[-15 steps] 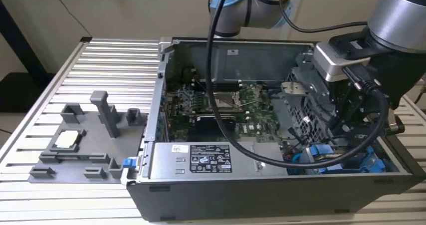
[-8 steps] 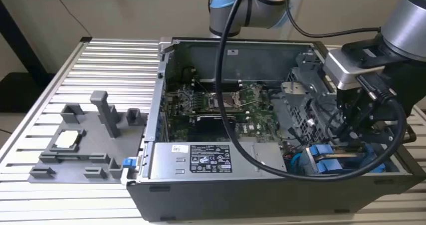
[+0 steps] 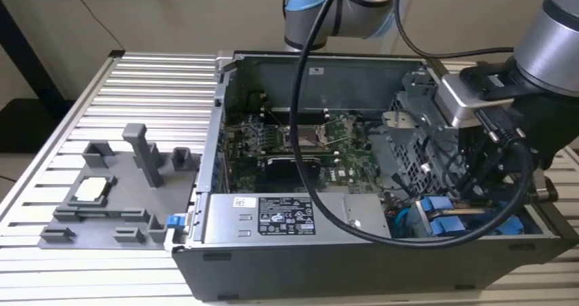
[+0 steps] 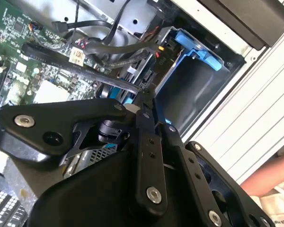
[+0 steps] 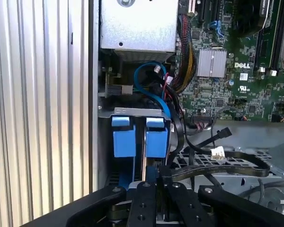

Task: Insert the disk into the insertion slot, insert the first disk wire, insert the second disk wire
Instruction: 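Insert the second disk wire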

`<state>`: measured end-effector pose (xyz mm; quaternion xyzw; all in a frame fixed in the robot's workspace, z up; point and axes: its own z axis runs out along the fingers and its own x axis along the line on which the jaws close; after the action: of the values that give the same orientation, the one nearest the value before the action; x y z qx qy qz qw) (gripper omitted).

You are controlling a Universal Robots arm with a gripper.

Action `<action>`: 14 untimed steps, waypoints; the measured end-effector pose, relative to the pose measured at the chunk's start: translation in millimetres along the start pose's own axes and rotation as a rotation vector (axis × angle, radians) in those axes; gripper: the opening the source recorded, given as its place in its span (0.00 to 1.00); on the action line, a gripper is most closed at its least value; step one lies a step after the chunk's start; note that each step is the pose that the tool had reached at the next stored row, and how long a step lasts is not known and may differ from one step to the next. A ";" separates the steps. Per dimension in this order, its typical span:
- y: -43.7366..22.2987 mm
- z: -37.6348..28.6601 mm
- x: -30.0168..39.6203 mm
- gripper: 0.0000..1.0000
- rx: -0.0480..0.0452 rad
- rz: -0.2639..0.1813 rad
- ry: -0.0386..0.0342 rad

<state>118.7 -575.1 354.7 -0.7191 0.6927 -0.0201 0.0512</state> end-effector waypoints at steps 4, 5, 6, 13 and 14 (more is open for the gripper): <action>-1.8 2.5 0.2 0.16 0.0002 0.011 0.0008; -1.7 2.6 0.2 0.16 0.0003 0.012 0.0009; -1.7 3.1 0.2 0.16 0.0003 0.012 0.0005; -2.3 5.6 -1.9 0.16 0.0003 0.013 -0.0004; -2.5 5.9 -2.8 0.16 0.0003 0.013 -0.0004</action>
<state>121.7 -572.0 349.2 -0.7147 0.6973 -0.0197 0.0516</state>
